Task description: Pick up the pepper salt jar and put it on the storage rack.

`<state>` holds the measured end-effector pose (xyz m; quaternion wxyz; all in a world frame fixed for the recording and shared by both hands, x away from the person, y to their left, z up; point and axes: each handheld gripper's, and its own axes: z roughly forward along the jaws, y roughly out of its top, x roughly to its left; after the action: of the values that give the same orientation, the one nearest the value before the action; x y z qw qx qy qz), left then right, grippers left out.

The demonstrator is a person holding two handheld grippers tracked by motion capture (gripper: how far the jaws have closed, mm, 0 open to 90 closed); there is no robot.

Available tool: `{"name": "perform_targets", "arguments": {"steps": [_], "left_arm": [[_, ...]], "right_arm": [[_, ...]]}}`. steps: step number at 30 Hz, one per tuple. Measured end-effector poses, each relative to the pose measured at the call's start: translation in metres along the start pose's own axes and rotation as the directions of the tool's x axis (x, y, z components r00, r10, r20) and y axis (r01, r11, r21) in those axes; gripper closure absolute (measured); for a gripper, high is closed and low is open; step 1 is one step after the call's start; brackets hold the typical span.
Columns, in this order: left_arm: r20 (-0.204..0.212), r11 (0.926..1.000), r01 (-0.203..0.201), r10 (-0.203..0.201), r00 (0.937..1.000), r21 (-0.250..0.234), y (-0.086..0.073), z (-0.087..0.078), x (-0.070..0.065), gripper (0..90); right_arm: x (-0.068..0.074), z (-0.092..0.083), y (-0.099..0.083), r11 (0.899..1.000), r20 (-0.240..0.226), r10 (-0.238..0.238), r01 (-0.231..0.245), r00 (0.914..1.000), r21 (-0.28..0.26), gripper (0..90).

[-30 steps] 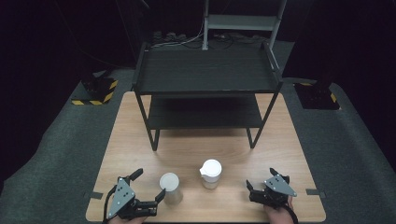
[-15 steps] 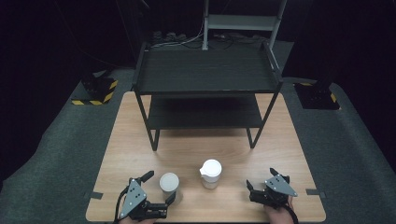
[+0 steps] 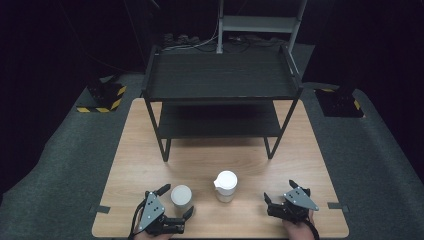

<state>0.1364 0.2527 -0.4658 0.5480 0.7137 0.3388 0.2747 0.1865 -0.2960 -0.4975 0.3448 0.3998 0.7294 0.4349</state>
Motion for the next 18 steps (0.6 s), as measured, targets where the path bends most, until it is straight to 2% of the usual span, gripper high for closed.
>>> {"name": "perform_targets", "arguments": {"steps": [10,13,18], "left_arm": [[0.012,0.9999,0.006,-0.007,0.9999,0.010,-0.008,0.008,0.002,2.0],[0.020,0.9999,0.011,-0.012,0.9997,0.012,-0.011,0.009,0.004,5.5],[0.010,0.9998,0.017,-0.017,0.9998,0.006,-0.015,0.009,0.005,12.2]], "right_arm": [[-0.001,0.000,0.000,1.000,-0.004,0.004,-0.004,1.0000,-0.002,0.1],[-0.001,0.000,0.000,1.000,-0.005,0.005,-0.005,1.0000,0.000,0.1],[-0.002,0.000,0.000,1.000,-0.008,0.005,-0.005,1.0000,0.002,0.1]]}}
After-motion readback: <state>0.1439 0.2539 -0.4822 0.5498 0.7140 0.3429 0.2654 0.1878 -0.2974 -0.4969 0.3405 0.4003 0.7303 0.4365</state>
